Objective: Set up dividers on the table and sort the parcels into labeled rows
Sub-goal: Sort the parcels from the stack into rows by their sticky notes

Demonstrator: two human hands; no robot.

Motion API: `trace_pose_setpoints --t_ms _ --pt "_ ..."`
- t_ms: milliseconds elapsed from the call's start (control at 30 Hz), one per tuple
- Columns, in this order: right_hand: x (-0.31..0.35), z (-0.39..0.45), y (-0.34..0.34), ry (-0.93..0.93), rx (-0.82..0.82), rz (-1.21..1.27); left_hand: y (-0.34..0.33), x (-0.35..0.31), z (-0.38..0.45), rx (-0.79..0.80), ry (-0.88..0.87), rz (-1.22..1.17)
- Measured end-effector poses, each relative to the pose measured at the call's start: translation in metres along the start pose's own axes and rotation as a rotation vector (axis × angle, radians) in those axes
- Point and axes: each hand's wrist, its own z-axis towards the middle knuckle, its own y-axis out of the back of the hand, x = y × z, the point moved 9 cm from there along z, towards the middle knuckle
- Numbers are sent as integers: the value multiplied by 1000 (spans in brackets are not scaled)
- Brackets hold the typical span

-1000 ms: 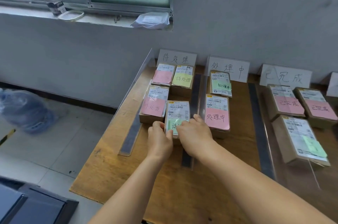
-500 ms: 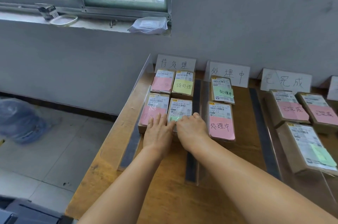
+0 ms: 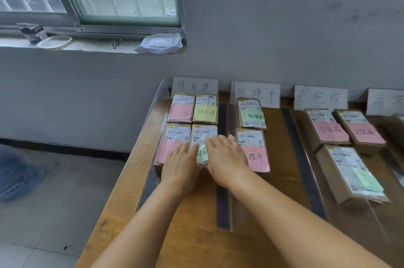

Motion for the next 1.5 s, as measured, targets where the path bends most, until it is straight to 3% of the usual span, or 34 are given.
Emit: trace_pose_setpoints --t_ms 200,533,767,1500 --pt "-44 -39 29 -123 -87 137 35 -33 -13 -35 -62 -38" --pt "-146 -152 56 -353 -176 227 60 -165 -54 -65 -261 -94" --pt "-235 -259 78 -476 -258 216 34 -278 -101 -15 -367 -116" --pt "-472 -538 84 -814 -268 291 -39 -613 -203 14 -661 -207"
